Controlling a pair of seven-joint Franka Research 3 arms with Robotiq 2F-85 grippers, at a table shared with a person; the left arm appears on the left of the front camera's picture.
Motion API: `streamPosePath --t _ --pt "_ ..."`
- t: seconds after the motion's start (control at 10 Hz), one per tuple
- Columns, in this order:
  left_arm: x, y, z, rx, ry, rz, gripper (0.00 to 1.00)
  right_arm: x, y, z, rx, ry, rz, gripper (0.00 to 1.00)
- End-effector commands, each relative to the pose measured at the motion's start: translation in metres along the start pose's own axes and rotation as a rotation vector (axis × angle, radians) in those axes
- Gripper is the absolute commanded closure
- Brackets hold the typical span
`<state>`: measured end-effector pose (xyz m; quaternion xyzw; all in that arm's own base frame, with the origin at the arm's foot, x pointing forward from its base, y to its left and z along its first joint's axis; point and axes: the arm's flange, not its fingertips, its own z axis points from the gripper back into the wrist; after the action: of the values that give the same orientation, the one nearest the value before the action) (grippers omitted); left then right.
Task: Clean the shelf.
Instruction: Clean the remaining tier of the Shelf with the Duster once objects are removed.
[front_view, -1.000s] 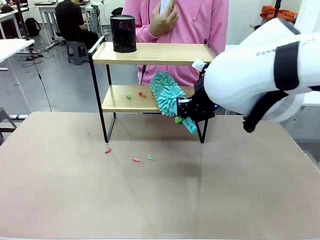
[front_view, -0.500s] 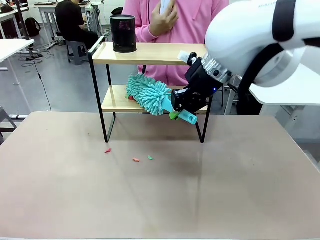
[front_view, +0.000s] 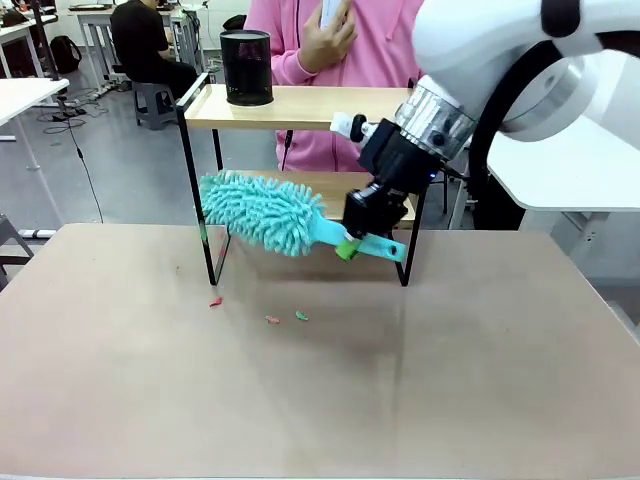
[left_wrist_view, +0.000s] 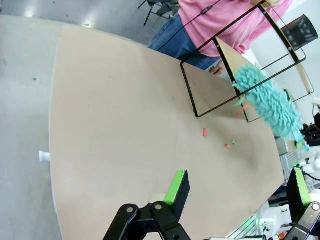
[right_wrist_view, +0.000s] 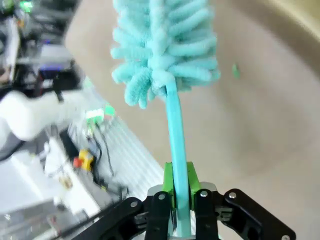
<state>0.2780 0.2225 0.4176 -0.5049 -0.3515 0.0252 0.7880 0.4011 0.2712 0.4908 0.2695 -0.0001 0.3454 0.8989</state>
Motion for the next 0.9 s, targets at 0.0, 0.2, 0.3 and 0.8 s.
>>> streamPosePath --t 0.0,0.2,0.3,0.8 --pt "0.001 0.000 -0.001 -0.015 -0.012 -0.024 0.00 -0.033 -0.014 0.030 0.035 0.224 0.121 1.00" --pt "0.001 0.000 -0.001 -0.015 -0.012 -0.024 0.00 -0.058 -0.016 0.046 0.120 0.230 0.143 1.00" --pt "0.001 0.000 -0.001 -0.015 -0.012 -0.024 0.00 -0.066 -0.017 0.051 0.174 0.218 0.154 1.00" --pt "0.001 0.000 -0.001 -0.015 -0.012 -0.024 0.00 -0.149 -0.041 0.100 0.530 0.087 0.189 1.00"
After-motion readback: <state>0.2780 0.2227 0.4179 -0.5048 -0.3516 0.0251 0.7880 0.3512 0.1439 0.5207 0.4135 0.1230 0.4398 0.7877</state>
